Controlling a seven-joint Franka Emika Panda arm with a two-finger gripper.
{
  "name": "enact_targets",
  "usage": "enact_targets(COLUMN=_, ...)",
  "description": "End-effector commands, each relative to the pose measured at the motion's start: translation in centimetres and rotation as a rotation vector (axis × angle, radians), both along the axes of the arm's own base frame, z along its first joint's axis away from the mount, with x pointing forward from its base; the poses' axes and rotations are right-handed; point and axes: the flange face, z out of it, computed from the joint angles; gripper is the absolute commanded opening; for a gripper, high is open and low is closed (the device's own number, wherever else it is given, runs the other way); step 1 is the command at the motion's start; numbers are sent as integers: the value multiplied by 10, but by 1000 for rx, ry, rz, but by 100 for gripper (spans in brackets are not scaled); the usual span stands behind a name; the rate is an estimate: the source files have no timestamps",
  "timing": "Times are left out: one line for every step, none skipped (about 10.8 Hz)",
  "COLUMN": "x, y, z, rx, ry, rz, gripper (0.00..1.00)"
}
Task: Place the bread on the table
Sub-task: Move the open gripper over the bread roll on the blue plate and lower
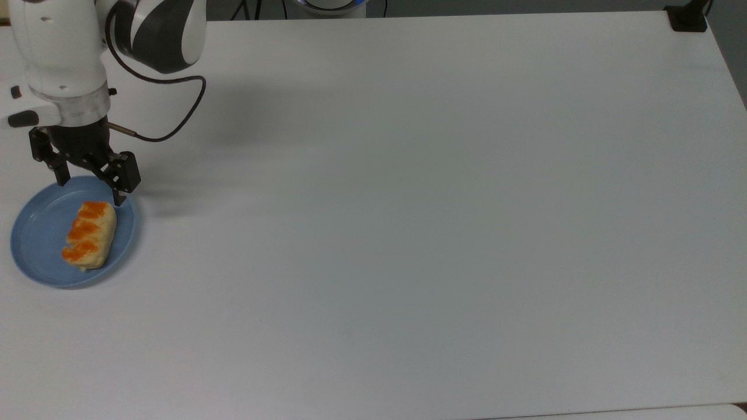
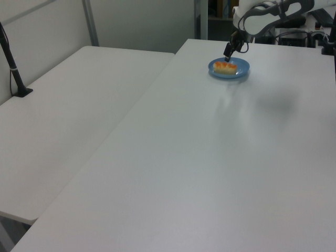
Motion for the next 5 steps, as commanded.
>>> enact_targets(x=0, y=-13, z=-26, rx=-5, ry=-12, rz=-28, gripper=99)
enact_targets(x=0, y=-21, z=-36, rx=-4, ry=-31, rz=-37, gripper=99)
enact_targets(x=2, y=-21, z=-40, rx=-10, ry=-50, rz=-32, gripper=96)
enact_targets(x=2, y=-21, z=-48, rx=-7, ry=-45, rz=-32, gripper=92)
enact_targets(x=1, y=-24, z=-50, rx=-7, ry=-46, rz=-35, gripper=85)
